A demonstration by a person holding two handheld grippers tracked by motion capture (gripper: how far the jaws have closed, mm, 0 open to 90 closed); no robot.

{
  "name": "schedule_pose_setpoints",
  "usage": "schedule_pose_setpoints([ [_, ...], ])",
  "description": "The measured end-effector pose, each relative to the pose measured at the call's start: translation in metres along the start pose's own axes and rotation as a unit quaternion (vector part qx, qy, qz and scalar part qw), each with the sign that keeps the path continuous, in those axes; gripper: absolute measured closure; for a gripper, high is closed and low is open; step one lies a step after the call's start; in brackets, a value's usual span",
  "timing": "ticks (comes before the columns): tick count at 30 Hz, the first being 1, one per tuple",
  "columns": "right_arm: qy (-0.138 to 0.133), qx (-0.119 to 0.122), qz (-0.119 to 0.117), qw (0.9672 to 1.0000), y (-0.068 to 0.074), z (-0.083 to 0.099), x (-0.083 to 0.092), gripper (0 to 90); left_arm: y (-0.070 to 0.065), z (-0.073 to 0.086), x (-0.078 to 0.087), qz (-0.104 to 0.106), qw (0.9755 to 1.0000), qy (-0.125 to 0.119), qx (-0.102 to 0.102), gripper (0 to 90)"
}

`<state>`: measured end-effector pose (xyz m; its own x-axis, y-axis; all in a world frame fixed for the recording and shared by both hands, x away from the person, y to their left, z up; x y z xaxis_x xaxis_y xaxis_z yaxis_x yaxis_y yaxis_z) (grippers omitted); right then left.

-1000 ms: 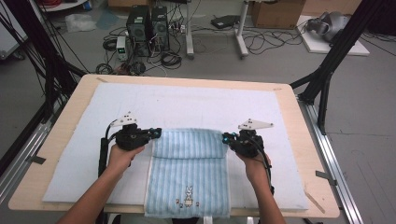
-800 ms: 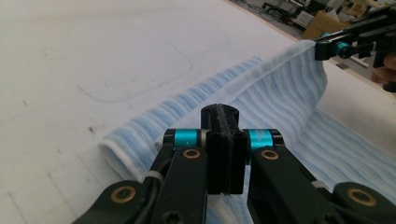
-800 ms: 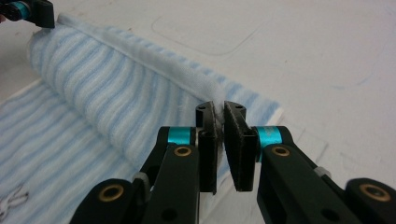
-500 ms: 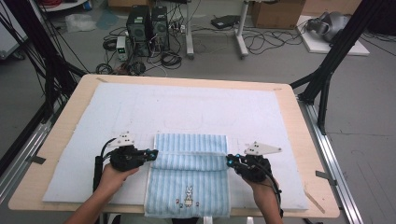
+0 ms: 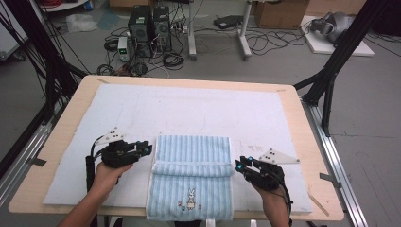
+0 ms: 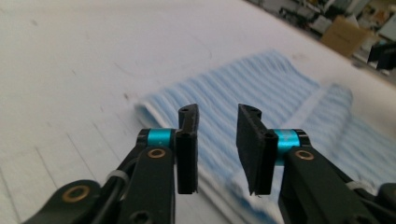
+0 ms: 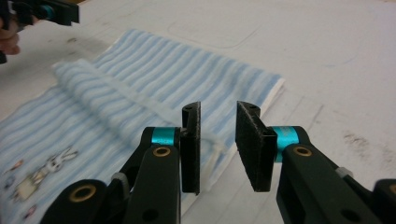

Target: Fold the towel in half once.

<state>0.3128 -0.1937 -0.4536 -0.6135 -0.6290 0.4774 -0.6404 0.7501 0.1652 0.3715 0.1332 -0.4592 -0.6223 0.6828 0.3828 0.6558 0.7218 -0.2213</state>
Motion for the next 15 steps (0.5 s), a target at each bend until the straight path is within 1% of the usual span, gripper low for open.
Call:
schedule_pose_setpoints([
  [1,0.002,-0.002,0.004,1.0000,-0.004,-0.002,-0.003,69.2,0.007,0.000,-0.004,-0.011,0.9999,0.007,0.003,67.4],
  [3,0.014,-0.006,0.016,0.9998,-0.014,-0.003,-0.014,68.6,0.017,0.003,-0.015,-0.017,0.9993,0.017,0.027,65.8],
  [5,0.030,-0.020,0.022,0.9991,-0.024,-0.003,-0.030,66.3,0.023,0.009,-0.027,-0.022,0.9985,0.037,0.035,62.7],
  [6,0.039,-0.024,0.029,0.9985,-0.029,-0.002,-0.039,64.2,0.024,0.012,-0.032,-0.023,0.9978,0.046,0.041,59.4],
  [8,0.049,-0.025,0.045,0.9974,-0.039,-0.001,-0.055,63.7,0.027,0.019,-0.043,-0.030,0.9962,0.063,0.051,50.0],
  [9,0.059,-0.017,0.054,0.9966,-0.043,0.000,-0.063,62.1,0.028,0.022,-0.046,-0.033,0.9952,0.074,0.054,46.9],
  [10,0.070,-0.018,0.057,0.9957,-0.045,0.003,-0.069,61.8,0.028,0.025,-0.050,-0.035,0.9942,0.087,0.052,45.8],
  [11,0.077,-0.021,0.054,0.9953,-0.045,0.005,-0.075,60.6,0.027,0.026,-0.053,-0.036,0.9934,0.098,0.048,46.1],
  [12,0.086,-0.020,0.056,0.9945,-0.046,0.007,-0.080,58.6,0.026,0.025,-0.055,-0.034,0.9935,0.100,0.043,46.3],
  [13,0.096,-0.023,0.061,0.9933,-0.046,0.010,-0.084,56.2,0.023,0.026,-0.057,-0.027,0.9935,0.104,0.038,49.0],
  [14,0.103,-0.030,0.055,0.9927,-0.046,0.012,-0.088,54.3,0.022,0.026,-0.059,-0.037,0.9932,0.109,0.021,53.8],
  [15,0.102,-0.029,0.058,0.9927,-0.046,0.012,-0.089,55.2,0.023,0.026,-0.061,-0.043,0.9925,0.115,-0.002,60.6],
])
Point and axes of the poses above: each handheld gripper's, and its own axes: x roughly backward along the jaws, z roughly out of its underside, y roughly to its left, the point moved 10 cm from there along -x, roughly forward along the jaws, and after that the axes turned 3 degrees about -z, right-handed, at the moved point
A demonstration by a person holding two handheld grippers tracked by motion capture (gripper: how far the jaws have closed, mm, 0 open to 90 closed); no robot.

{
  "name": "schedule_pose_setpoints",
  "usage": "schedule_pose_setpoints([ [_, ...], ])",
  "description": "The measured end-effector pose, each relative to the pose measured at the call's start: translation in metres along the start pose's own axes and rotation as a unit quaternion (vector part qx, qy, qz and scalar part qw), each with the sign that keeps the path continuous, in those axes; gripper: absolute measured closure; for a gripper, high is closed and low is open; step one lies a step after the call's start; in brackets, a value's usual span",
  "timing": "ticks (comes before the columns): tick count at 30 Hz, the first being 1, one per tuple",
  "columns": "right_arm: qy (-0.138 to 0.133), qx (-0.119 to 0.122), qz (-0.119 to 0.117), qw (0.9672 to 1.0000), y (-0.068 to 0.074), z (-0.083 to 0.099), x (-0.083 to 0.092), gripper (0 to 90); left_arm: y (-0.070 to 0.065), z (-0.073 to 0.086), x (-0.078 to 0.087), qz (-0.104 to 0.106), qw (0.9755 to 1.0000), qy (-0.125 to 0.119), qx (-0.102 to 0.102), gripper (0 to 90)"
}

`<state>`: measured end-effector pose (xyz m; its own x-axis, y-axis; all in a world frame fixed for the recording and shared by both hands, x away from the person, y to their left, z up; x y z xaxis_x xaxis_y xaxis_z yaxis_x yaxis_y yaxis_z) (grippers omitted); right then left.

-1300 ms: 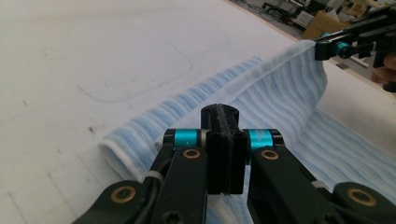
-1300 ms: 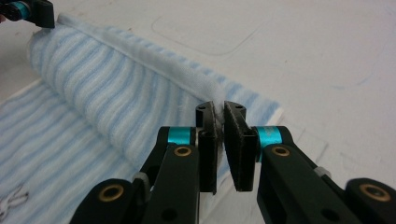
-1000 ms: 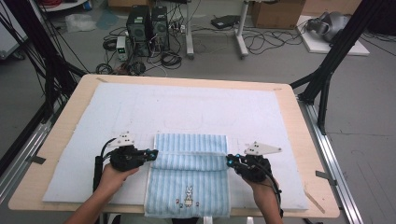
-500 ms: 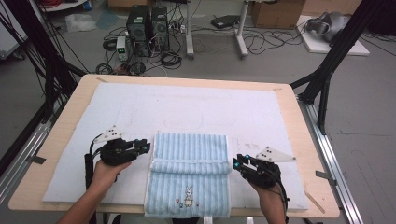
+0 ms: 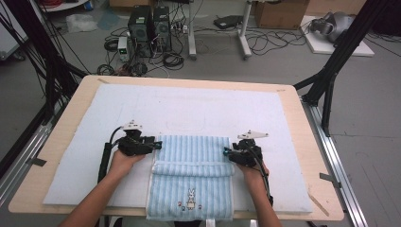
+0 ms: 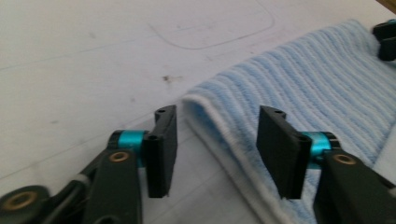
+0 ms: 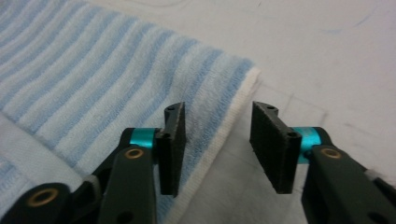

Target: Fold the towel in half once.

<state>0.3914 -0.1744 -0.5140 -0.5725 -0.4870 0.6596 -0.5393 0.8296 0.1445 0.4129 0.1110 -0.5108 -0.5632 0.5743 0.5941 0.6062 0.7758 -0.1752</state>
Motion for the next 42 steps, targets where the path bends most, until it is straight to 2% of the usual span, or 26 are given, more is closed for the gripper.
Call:
schedule_pose_setpoints([
  [1,0.002,0.009,0.004,0.9999,0.001,0.000,0.000,57.3,0.002,0.000,-0.001,-0.006,0.9998,0.003,-0.016,69.2],
  [2,0.005,0.015,0.007,0.9998,0.002,0.000,-0.001,60.0,0.001,-0.001,-0.001,0.007,0.9999,0.002,-0.012,78.4],
  [3,0.004,0.014,0.003,0.9999,0.003,0.000,-0.001,67.8,0.002,-0.001,-0.002,0.006,0.9999,0.004,-0.010,86.6],
  [5,0.007,0.016,-0.022,0.9996,0.009,0.000,-0.002,84.2,0.002,-0.002,-0.002,0.007,0.9999,0.003,-0.008,87.3],
  [6,0.009,0.025,-0.022,0.9994,0.011,0.000,-0.002,85.6,0.003,-0.002,-0.002,0.009,1.0000,0.002,-0.002,87.5],
  [7,0.009,0.033,-0.019,0.9992,0.011,0.000,-0.002,86.0,0.004,-0.003,-0.002,0.009,0.9999,-0.001,0.006,87.7],
  [9,0.004,0.028,-0.016,0.9995,0.009,-0.002,-0.003,86.3,0.009,-0.006,-0.004,0.014,0.9998,0.006,0.016,87.9],
  [11,-0.002,0.020,-0.010,0.9998,0.005,-0.006,-0.006,86.3,0.014,-0.014,-0.009,0.005,0.9998,0.003,0.017,87.9],
  [13,-0.006,0.022,0.004,0.9997,0.000,-0.013,-0.010,86.2,0.021,-0.022,-0.015,-0.007,0.9999,0.002,0.010,87.9],
  [16,-0.011,0.025,0.015,0.9995,-0.007,-0.025,-0.019,86.2,0.033,-0.033,-0.025,-0.018,0.9997,-0.004,0.014,87.9],
  [20,-0.026,0.039,0.029,0.9985,-0.019,-0.044,-0.029,86.1,0.045,-0.045,-0.034,-0.015,0.9996,-0.020,0.012,87.9],
  [21,-0.025,0.035,0.029,0.9987,-0.023,-0.048,-0.033,86.1,0.047,-0.048,-0.035,-0.014,0.9996,-0.020,0.015,87.9],
  [26,-0.027,0.033,0.042,0.9982,-0.034,-0.069,-0.048,86.0,0.061,-0.070,-0.039,-0.025,0.9993,-0.029,0.005,87.9],
  [28,-0.028,0.022,0.049,0.9982,-0.039,-0.075,-0.052,84.7,0.064,-0.078,-0.039,-0.041,0.9976,-0.054,-0.010,87.5],
  [29,-0.036,0.024,0.057,0.9974,-0.041,-0.078,-0.053,81.5,0.064,-0.079,-0.039,-0.050,0.9969,-0.058,-0.020,85.3],
  [30,-0.041,0.018,0.066,0.9968,-0.043,-0.079,-0.053,75.0,0.064,-0.079,-0.039,-0.052,0.9968,-0.058,-0.016,76.6],
  [31,-0.042,0.003,0.065,0.9970,-0.044,-0.078,-0.053,69.5,0.064,-0.079,-0.038,-0.044,0.9973,-0.059,0.002,65.6],
  [32,-0.039,-0.006,0.057,0.9976,-0.045,-0.076,-0.052,65.6,0.062,-0.079,-0.036,-0.030,0.9976,-0.059,0.021,59.8],
  [34,-0.033,-0.007,0.051,0.9981,-0.046,-0.072,-0.047,59.3,0.062,-0.077,-0.030,-0.023,0.9976,-0.053,0.039,47.6],
  [35,-0.038,-0.013,0.038,0.9985,-0.045,-0.071,-0.044,57.1,0.059,-0.075,-0.028,-0.012,0.9978,-0.045,0.047,44.6],
  [37,-0.042,-0.013,0.029,0.9986,-0.043,-0.068,-0.036,53.5,0.052,-0.072,-0.023,0.005,0.9985,-0.035,0.041,45.1],
  [38,-0.045,-0.014,0.012,0.9988,-0.041,-0.067,-0.034,52.6,0.048,-0.071,-0.019,0.014,0.9985,-0.042,0.032,47.2],
  [39,-0.044,-0.017,0.005,0.9989,-0.039,-0.064,-0.031,51.9,0.043,-0.069,-0.017,0.021,0.9982,-0.048,0.029,50.5],
  [42,-0.034,-0.028,-0.038,0.9983,-0.030,-0.059,-0.025,49.7,0.029,-0.055,-0.015,0.042,0.9980,-0.041,0.025,50.3],
])
Point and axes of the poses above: each handheld gripper's, and its own axes: x roughly backward along the jaws, z roughly out of its underside, y roughly to its left, the point moved 10 cm from there along -x, roughly forward along the jaws, and after that the axes turned 3 degrees about -z, right-handed, at the moved point
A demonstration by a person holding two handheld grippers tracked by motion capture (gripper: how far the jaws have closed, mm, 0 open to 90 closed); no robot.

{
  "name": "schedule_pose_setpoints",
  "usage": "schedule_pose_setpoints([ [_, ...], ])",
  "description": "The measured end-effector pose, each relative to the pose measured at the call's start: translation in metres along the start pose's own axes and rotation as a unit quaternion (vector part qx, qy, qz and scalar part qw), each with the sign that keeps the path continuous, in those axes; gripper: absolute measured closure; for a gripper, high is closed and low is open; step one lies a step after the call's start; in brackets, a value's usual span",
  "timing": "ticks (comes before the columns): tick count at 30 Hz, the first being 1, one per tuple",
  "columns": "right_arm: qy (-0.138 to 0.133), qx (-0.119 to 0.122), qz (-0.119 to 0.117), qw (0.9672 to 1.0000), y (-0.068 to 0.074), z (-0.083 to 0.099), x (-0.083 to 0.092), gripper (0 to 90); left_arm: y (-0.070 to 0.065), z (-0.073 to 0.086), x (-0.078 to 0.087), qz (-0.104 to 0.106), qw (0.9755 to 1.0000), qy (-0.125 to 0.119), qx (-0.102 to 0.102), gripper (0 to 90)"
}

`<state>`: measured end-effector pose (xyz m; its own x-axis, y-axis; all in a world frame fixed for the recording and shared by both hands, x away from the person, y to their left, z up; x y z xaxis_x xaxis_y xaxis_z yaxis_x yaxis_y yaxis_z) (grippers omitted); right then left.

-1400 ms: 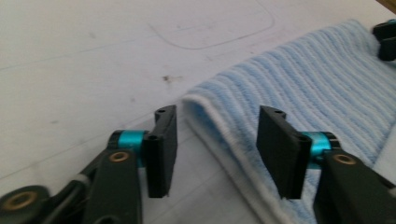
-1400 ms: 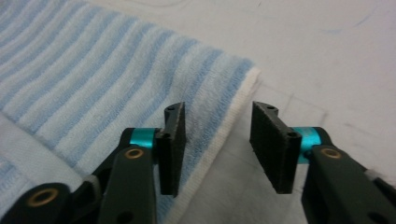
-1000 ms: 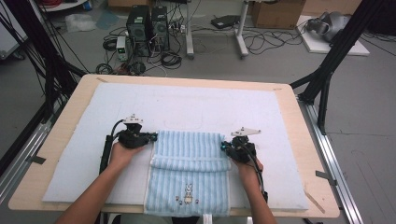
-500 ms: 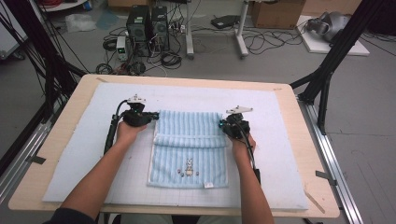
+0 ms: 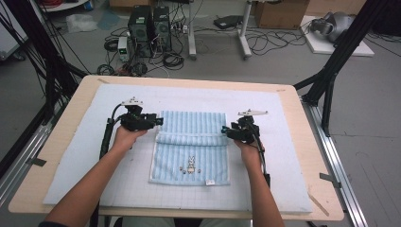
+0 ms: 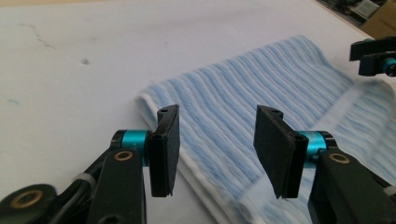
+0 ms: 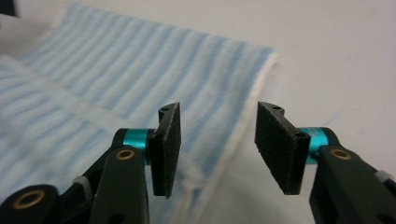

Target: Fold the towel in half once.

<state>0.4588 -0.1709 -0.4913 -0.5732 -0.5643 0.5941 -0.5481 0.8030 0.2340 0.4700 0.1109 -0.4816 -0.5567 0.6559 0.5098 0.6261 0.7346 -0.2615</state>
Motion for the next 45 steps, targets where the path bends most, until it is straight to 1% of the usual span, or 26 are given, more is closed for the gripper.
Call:
schedule_pose_setpoints([
  [1,-0.001,0.000,-0.003,1.0000,0.003,0.000,0.002,50.6,-0.004,0.005,-0.001,0.008,1.0000,0.003,-0.006,50.2],
  [2,-0.011,0.007,-0.011,0.9999,0.007,-0.001,0.004,52.9,-0.009,0.011,-0.002,0.016,0.9997,0.015,-0.006,50.2],
  [3,-0.010,0.012,-0.013,0.9998,0.010,0.000,0.005,53.8,-0.012,0.016,-0.004,0.018,0.9996,0.020,-0.011,49.7],
  [5,0.006,0.017,-0.008,0.9998,0.011,0.004,0.002,54.2,-0.017,0.023,-0.007,0.019,0.9992,0.028,-0.021,51.4],
  [6,0.016,0.016,-0.008,0.9997,0.012,0.007,0.001,54.2,-0.018,0.027,-0.008,0.016,0.9988,0.035,-0.029,53.9],
  [7,0.022,0.017,-0.007,0.9996,0.011,0.010,-0.001,54.4,-0.019,0.031,-0.009,0.010,0.9984,0.041,-0.038,59.6],
  [8,0.029,0.012,-0.005,0.9995,0.011,0.012,-0.002,57.5,-0.020,0.033,-0.008,0.010,0.9977,0.047,-0.048,67.4],
  [9,0.037,0.012,-0.005,0.9992,0.011,0.015,-0.003,64.3,-0.021,0.033,-0.008,0.012,0.9976,0.045,-0.052,77.9],
  [10,0.044,0.013,-0.008,0.9989,0.012,0.018,-0.003,73.5,-0.022,0.031,-0.006,0.011,0.9973,0.043,-0.059,79.8],
  [11,0.044,0.018,-0.012,0.9988,0.012,0.020,-0.002,80.0,-0.024,0.029,-0.004,0.012,0.9970,0.039,-0.066,81.4],
  [12,0.043,0.018,-0.019,0.9987,0.013,0.022,0.000,82.9,-0.026,0.027,-0.001,0.014,0.9968,0.033,-0.072,81.8],
  [13,0.040,0.022,-0.022,0.9987,0.015,0.023,0.002,83.7,-0.029,0.024,0.002,0.016,0.9971,0.021,-0.071,81.9],
  [14,0.037,0.026,-0.022,0.9987,0.016,0.025,0.004,84.0,-0.033,0.021,0.007,0.018,0.9973,0.001,-0.071,81.9],
  [15,0.030,0.030,-0.022,0.9989,0.019,0.026,0.009,84.1,-0.035,0.020,0.010,0.019,0.9972,-0.009,-0.072,81.9],
  [18,0.010,0.038,-0.023,0.9989,0.027,0.028,0.020,84.1,-0.043,0.024,0.021,0.028,0.9966,-0.021,-0.075,81.9],
  [20,-0.003,0.051,-0.024,0.9984,0.033,0.030,0.030,84.0,-0.048,0.028,0.028,0.035,0.9964,-0.032,-0.070,81.9],
  [21,-0.005,0.056,-0.024,0.9981,0.037,0.032,0.034,84.0,-0.051,0.030,0.031,0.039,0.9962,-0.034,-0.070,81.9],
  [23,0.002,0.074,-0.024,0.9970,0.042,0.039,0.038,84.0,-0.057,0.035,0.036,0.044,0.9955,-0.037,-0.074,81.9],
  [25,0.007,0.090,-0.017,0.9958,0.047,0.046,0.040,84.0,-0.062,0.040,0.040,0.041,0.9950,-0.035,-0.084,81.9],
  [30,-0.014,0.091,-0.020,0.9956,0.057,0.052,0.051,83.9,-0.068,0.053,0.049,0.048,0.9955,-0.038,-0.071,81.8],
  [32,-0.018,0.096,-0.018,0.9950,0.061,0.055,0.055,83.9,-0.072,0.056,0.053,0.050,0.9951,-0.043,-0.074,81.8],
  [35,-0.023,0.094,-0.017,0.9952,0.067,0.060,0.061,83.8,-0.077,0.060,0.060,0.050,0.9946,-0.043,-0.081,81.8],
  [37,-0.027,0.098,-0.017,0.9947,0.072,0.063,0.065,83.7,-0.081,0.064,0.066,0.053,0.9943,-0.042,-0.082,81.8],
  [40,-0.023,0.105,-0.013,0.9941,0.081,0.070,0.072,83.5,-0.089,0.072,0.076,0.068,0.9933,-0.045,-0.082,81.6],
  [42,-0.020,0.116,-0.008,0.9931,0.086,0.075,0.077,83.5,-0.092,0.077,0.079,0.069,0.9931,-0.043,-0.085,81.4],
  [45,-0.018,0.120,-0.004,0.9926,0.093,0.082,0.083,83.4,-0.095,0.084,0.081,0.068,0.9932,-0.036,-0.088,81.1],
])
Point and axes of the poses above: each handheld gripper's, and its own axes: x roughly backward along the jaws, z roughly out of its underside, y roughly to its left, the point moved 10 cm from there along -x, roughly forward along the jaws, and after that the axes turned 3 degrees about -z, right-handed, at the moved point
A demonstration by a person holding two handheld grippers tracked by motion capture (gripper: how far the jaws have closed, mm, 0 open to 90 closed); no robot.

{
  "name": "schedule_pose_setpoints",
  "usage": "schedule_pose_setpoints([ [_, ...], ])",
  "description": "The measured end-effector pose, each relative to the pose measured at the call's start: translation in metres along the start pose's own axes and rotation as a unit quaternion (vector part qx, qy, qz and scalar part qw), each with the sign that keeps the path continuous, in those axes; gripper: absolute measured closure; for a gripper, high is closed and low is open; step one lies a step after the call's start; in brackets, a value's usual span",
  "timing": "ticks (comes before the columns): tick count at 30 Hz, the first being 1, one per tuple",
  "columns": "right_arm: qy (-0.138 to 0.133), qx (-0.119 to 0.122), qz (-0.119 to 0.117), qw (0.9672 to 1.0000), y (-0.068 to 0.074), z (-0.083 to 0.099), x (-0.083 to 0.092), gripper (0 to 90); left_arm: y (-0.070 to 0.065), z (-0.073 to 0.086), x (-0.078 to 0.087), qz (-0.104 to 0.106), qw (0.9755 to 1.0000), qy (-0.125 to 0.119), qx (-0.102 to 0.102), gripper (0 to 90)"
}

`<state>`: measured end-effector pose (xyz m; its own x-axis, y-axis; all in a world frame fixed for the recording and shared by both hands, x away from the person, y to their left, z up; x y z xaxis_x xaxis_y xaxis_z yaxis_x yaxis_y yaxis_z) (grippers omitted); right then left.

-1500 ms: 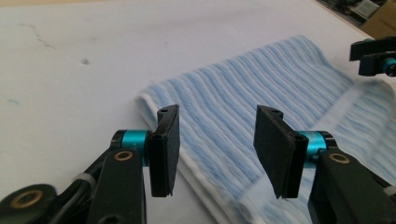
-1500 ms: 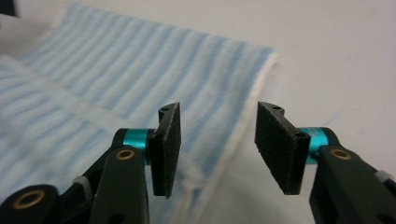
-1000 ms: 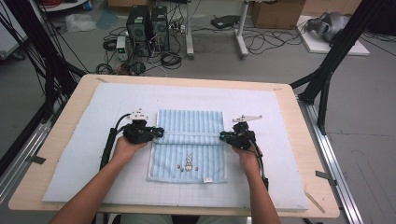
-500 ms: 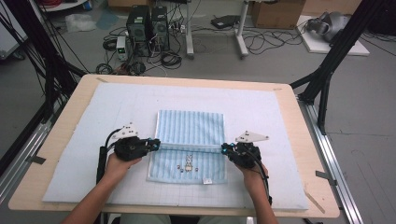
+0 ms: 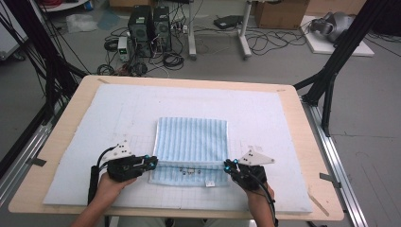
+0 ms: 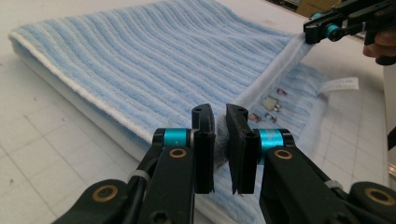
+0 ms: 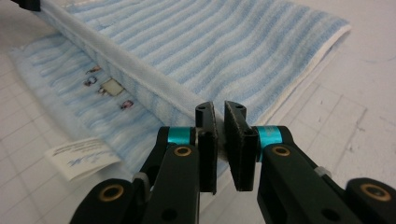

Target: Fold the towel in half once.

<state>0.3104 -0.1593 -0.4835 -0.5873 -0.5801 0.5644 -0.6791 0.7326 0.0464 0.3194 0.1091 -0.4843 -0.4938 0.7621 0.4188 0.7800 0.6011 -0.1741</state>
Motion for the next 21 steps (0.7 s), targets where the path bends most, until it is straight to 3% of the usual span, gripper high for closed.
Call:
schedule_pose_setpoints([
  [8,0.010,-0.007,0.007,0.9999,0.007,0.010,0.003,83.3,-0.009,0.007,0.003,0.015,0.9997,0.012,0.013,81.1],
  [10,0.012,-0.005,0.003,0.9999,0.009,0.011,0.005,80.9,-0.011,0.006,0.006,0.026,0.9993,0.008,0.026,79.6],
  [11,0.019,-0.006,-0.001,0.9998,0.010,0.013,0.006,76.1,-0.010,0.003,0.008,0.028,0.9990,0.002,0.035,74.3],
  [13,0.025,-0.015,0.002,0.9996,0.009,0.015,0.008,67.7,-0.003,-0.005,0.012,0.011,0.9982,-0.021,0.055,57.4],
  [14,0.019,-0.020,0.004,0.9996,0.008,0.013,0.010,65.9,0.001,-0.009,0.014,0.005,0.9978,-0.030,0.058,54.2],
  [18,-0.022,-0.050,0.016,0.9984,-0.001,0.001,0.016,63.4,0.014,-0.015,0.014,-0.010,0.9965,-0.042,0.071,54.5],
  [21,-0.015,-0.045,0.013,0.9988,-0.002,0.001,0.009,66.0,0.022,-0.014,0.008,-0.017,0.9967,-0.030,0.073,56.0],
])
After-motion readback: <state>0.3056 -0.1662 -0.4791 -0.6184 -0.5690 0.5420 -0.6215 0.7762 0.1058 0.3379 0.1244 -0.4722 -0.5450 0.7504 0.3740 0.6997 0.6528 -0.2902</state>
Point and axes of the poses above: each handheld gripper's, and its own axes: x roughly backward along the jaws, z roughly out of its underside, y roughly to its left, the point moved 10 cm from there along -x, roughly forward along the jaws, and after that the axes turned 3 degrees about -z, right-handed, at the moved point
